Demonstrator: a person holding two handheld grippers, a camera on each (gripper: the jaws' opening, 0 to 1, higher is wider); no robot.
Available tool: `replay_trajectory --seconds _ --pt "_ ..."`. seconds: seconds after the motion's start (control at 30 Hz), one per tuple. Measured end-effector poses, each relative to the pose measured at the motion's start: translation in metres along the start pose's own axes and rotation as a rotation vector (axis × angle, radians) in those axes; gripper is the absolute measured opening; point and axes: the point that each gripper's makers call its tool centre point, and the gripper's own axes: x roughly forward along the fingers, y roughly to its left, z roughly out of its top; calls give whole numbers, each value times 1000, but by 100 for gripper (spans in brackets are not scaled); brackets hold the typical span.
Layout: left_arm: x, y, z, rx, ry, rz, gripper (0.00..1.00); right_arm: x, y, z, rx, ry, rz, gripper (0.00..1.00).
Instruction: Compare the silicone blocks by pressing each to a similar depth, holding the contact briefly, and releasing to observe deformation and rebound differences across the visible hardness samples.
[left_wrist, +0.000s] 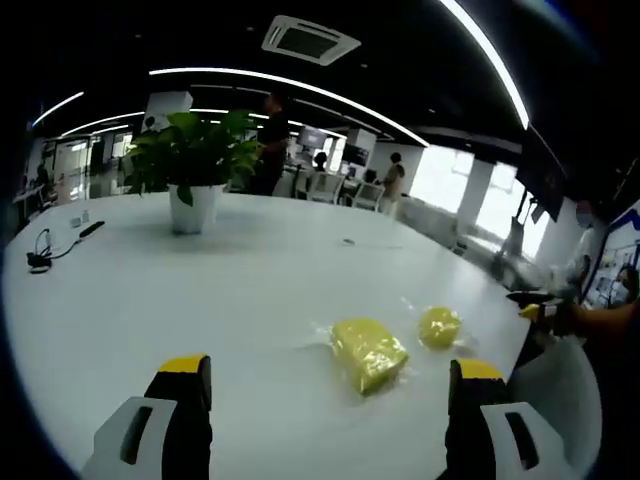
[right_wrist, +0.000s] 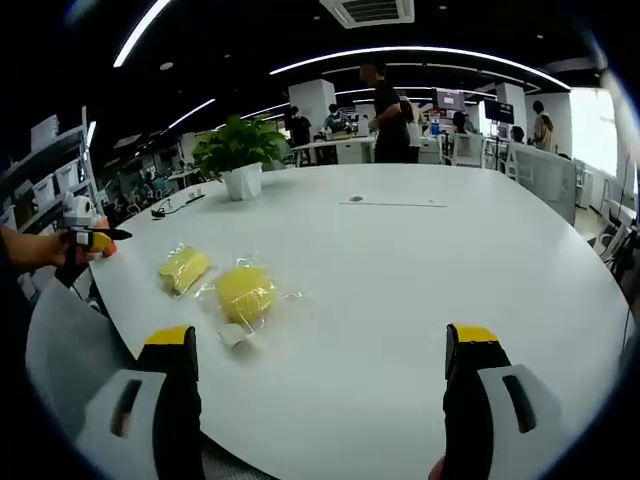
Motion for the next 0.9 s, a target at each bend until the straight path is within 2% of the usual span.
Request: replay_trajectory --seconds 0.6,0.9 --pt "0 -4 -4 -11 9 4 100 2 2 -5 2 9 6 96" --pt "4 -6 -1 -17 2 -2 100 2 4 -5 4 4 5 96"
